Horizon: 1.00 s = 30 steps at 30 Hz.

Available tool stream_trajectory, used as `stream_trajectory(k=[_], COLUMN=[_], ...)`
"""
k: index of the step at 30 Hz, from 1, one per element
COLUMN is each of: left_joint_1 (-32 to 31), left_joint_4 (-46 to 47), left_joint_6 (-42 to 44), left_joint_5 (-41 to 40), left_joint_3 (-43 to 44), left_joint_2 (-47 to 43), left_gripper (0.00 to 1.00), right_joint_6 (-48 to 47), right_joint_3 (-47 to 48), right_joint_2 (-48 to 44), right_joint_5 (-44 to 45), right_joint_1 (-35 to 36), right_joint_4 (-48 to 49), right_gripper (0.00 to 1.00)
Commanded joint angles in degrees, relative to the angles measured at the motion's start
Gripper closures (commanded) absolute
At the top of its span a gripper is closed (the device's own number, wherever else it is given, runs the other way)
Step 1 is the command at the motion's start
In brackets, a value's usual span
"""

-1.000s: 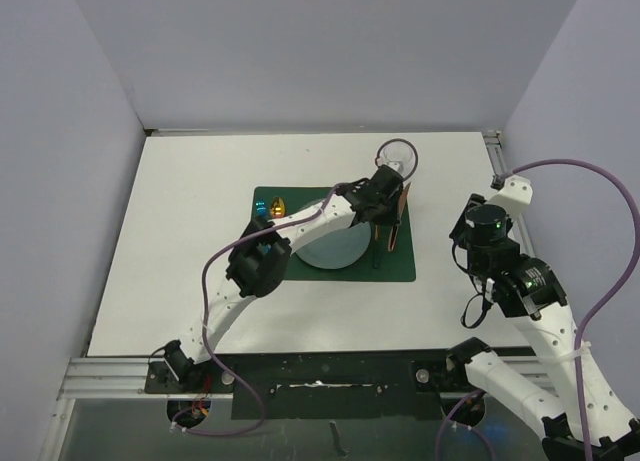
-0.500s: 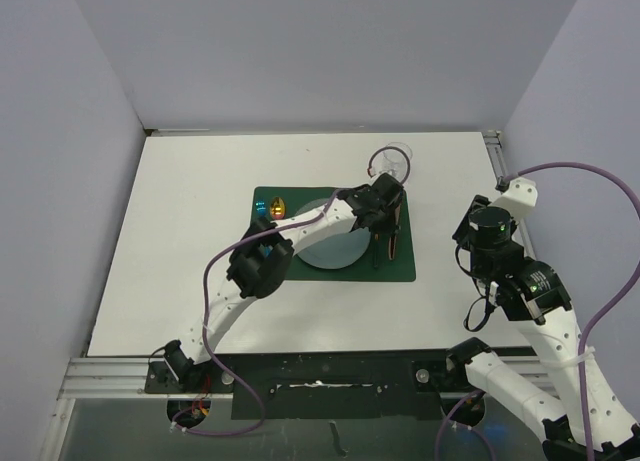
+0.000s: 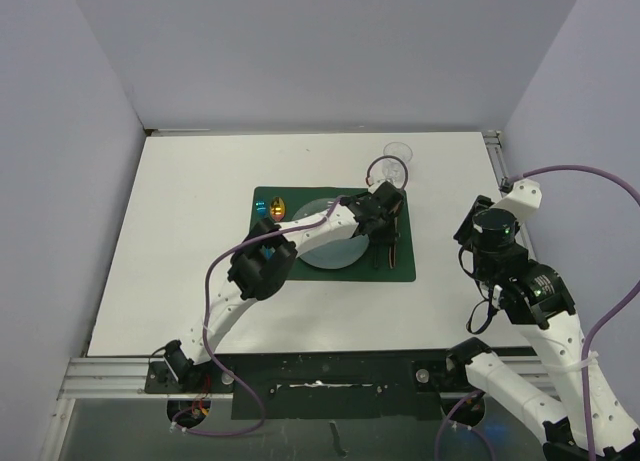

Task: Set the dinner table for one person
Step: Place the knife on the napkin.

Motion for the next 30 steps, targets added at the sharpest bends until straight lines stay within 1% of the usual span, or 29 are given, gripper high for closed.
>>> stream_trajectory(k=[1, 19, 30], left_joint_1=[-0.4, -0.4, -0.14], left_joint_4=[3.03, 3.08, 1.43], left_joint_6=[-1.33, -3.61, -3.84], left_joint_5=[-0.13, 1.91, 1.58], left_joint_3=[0.32, 5.33, 4.95], left_joint_2=[-1.59, 3.09, 2.7], left_gripper=[1.0, 1.0, 1.0], right_joint_6=[0.3, 0.14, 0.06], right_joint_3=[2.12, 2.43, 2.3], right_joint_2=[-0.46, -0.38, -0.16], right_joint_5=[0.46, 0.2, 0.13], right_joint_1=[-0.27, -0.21, -0.29], right_joint_4=[0.77, 0.64, 0.79], right_gripper=[0.64, 0.64, 0.63])
